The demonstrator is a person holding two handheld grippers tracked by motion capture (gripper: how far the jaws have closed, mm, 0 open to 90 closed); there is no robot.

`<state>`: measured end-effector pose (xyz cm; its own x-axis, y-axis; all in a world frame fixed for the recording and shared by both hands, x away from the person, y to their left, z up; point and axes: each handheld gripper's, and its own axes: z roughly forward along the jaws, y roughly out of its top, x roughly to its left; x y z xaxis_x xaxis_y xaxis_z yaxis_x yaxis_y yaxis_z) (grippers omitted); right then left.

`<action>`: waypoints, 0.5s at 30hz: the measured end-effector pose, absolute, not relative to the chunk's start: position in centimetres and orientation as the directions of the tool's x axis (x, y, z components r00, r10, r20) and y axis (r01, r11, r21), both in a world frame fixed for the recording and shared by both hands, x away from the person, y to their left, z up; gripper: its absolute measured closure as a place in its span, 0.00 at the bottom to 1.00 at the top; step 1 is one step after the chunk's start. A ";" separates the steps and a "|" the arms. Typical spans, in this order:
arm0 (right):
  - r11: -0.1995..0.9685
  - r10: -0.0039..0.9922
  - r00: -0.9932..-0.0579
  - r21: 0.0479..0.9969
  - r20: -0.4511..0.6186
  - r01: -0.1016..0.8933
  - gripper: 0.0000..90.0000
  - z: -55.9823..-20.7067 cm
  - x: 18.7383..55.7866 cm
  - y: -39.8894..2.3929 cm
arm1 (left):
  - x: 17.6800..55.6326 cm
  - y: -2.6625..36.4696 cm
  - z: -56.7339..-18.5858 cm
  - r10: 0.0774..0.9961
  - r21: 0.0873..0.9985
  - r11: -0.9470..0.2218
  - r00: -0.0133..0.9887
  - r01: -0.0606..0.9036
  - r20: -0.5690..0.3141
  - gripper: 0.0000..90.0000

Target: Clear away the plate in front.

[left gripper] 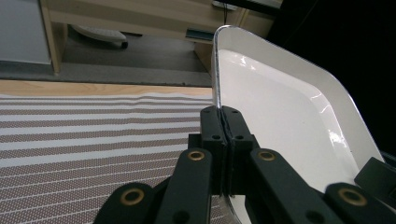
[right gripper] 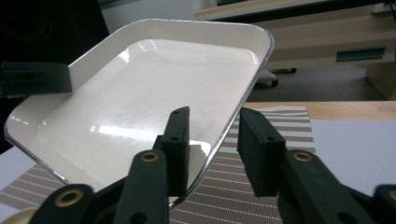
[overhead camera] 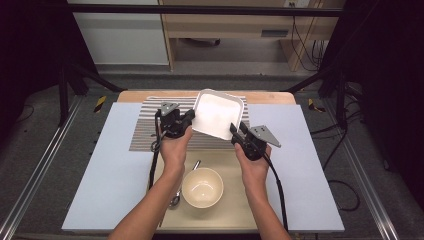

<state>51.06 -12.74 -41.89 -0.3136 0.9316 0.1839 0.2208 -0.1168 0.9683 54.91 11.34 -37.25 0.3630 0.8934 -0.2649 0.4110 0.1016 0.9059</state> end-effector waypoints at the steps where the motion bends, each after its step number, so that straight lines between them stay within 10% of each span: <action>1: -0.117 0.934 -0.305 0.967 0.185 0.228 0.74 -41.8 51.2 -12.8 | 54.9 11.3 -37.3 0.895 0.907 0.102 0.360 0.409 -0.264 0.99; 15: -0.167 0.947 -0.227 0.954 0.225 0.251 0.96 -40.7 52.5 -13.8 | 53.6 10.1 -38.0 0.891 0.907 0.091 0.374 0.411 -0.259 0.96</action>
